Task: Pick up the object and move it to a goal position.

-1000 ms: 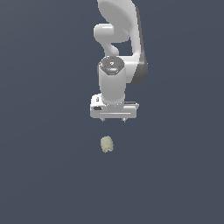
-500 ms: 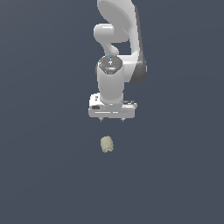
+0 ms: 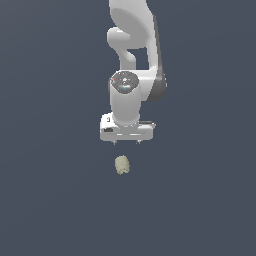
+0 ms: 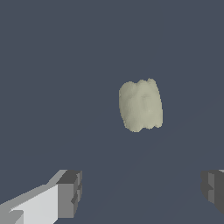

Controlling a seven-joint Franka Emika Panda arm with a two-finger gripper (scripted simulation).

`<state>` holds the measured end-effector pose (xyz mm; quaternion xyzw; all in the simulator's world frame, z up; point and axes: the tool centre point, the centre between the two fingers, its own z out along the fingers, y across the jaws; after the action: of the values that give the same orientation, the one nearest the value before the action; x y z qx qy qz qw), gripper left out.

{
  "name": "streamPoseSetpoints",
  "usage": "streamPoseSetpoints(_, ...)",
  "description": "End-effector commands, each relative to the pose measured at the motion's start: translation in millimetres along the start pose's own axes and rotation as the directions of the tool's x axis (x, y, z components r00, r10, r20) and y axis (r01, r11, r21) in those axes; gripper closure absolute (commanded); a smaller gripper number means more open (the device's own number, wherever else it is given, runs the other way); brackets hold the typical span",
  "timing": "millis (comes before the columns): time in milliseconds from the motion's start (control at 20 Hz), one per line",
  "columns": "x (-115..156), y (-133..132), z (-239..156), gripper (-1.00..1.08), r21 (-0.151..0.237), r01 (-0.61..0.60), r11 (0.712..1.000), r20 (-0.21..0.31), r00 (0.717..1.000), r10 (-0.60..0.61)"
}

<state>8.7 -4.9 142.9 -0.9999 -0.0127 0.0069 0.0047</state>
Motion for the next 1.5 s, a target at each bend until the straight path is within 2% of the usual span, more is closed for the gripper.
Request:
streamPoseSetpoints(0,8.8,3.3,6.9,-0.92,-0.002,0.028,1.000,-0.001,1.000,-0.028)
streamPoseSetpoints(600,50.5,20.9,45.2,-0.92,-0.011,0.170,0.985,-0.010,0.985,-0.170)
streamPoseSetpoints(1100,54.4,23.5,53.8,-0.92,-0.012,0.185,0.983,-0.011,0.983,-0.185)
streamPoseSetpoints(1450,54.4,23.6,86.1,-0.92,-0.012,0.187,0.982,-0.011,0.982,-0.187)
